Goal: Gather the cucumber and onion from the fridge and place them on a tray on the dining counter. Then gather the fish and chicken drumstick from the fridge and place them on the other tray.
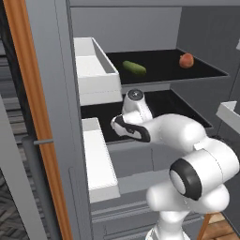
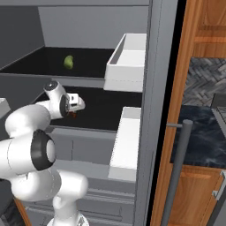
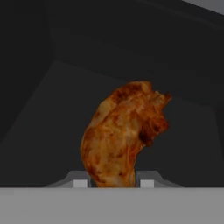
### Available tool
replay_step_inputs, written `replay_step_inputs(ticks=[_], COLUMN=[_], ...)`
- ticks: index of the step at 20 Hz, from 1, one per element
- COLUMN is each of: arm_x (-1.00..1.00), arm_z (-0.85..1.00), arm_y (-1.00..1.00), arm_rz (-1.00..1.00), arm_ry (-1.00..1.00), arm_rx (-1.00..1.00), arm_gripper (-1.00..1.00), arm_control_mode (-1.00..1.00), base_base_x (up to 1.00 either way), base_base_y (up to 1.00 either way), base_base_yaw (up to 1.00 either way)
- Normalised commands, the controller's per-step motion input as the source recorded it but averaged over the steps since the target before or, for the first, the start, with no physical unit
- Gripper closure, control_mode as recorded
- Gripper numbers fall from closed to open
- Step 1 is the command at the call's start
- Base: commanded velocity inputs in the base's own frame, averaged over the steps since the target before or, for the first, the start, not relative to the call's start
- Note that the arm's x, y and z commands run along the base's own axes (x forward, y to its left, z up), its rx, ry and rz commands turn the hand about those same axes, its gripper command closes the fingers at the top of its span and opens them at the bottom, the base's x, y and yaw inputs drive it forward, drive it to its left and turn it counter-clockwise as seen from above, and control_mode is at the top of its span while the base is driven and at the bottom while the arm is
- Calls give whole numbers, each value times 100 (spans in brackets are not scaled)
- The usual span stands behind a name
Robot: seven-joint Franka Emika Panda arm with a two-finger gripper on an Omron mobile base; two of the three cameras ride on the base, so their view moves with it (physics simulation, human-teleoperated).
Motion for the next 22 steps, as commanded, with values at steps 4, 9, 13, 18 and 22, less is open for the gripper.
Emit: replay_step_inputs(ticks=[4,9,13,18,22], arm_x=[-57,-70,-76,-79,-83], arm_z=[-4,19,45,58,55], arm_y=[-27,-38,-31,-22,-16], arm_rz=[-3,-4,-2,-3,-3], arm_ry=[-9,-4,-5,-7,-6], arm_rx=[7,10,10,7,5], arm_gripper=[100,100,100,100,100], arm_control_mode=[-100,-100,-100,-100,-100], base_base_x=[0,0,0,0,0], base_base_y=[0,0,0,0,0], base_base_yaw=[0,0,0,0,0])
